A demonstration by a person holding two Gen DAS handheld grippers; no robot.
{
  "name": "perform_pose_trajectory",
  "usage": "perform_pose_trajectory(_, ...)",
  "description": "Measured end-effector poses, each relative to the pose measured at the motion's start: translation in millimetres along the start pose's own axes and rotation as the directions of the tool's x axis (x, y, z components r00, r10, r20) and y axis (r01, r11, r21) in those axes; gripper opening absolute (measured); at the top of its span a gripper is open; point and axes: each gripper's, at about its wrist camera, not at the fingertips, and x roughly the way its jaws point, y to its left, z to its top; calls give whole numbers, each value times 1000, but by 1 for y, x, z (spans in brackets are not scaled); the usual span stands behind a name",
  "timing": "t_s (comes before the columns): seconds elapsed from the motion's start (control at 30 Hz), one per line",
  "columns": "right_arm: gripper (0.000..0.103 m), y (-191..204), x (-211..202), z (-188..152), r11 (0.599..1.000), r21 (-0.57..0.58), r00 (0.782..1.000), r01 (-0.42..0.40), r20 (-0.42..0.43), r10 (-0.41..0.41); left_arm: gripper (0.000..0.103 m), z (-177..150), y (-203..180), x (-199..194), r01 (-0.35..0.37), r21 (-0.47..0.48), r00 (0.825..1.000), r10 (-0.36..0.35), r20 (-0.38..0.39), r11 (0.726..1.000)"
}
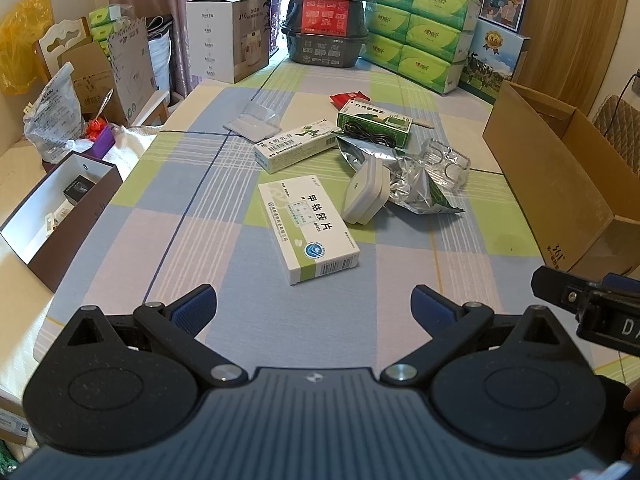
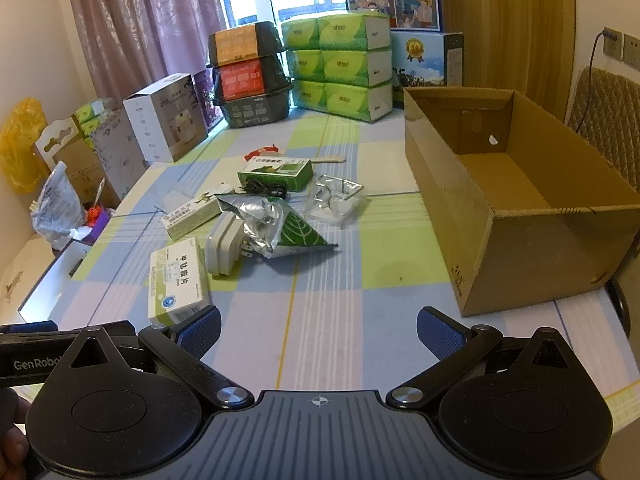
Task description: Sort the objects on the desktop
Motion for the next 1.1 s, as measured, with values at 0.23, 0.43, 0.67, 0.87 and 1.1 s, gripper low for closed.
perform_pose_trajectory(0.23, 101, 1, 2, 12, 998, -57, 1000, -30, 2, 30, 102, 7, 9, -3, 41, -38, 999, -40, 24, 998)
perform_pose_trajectory(0.43, 101, 3, 14, 24, 991, -113, 998, -68, 9, 69, 102, 18, 29, 14, -29, -40, 999, 30, 26, 999)
perform_pose_trajectory(0.67, 101, 13, 52, 32, 976, -183, 993, -118, 3, 121, 102, 20, 41, 44, -20, -39, 1000, 19, -15, 999)
perform_pose_trajectory(0.87, 101, 9, 100, 39, 961, -220, 985, -169, -81, 154, 102, 24, 39, 77, 10, -33, 998, -12, -55, 999)
perform_pose_trajectory(1.1, 101, -9, 148, 45, 953, -240, 978, -183, -145, 152, 101, 34, 30, 115, 46, -13, 995, -47, -88, 999)
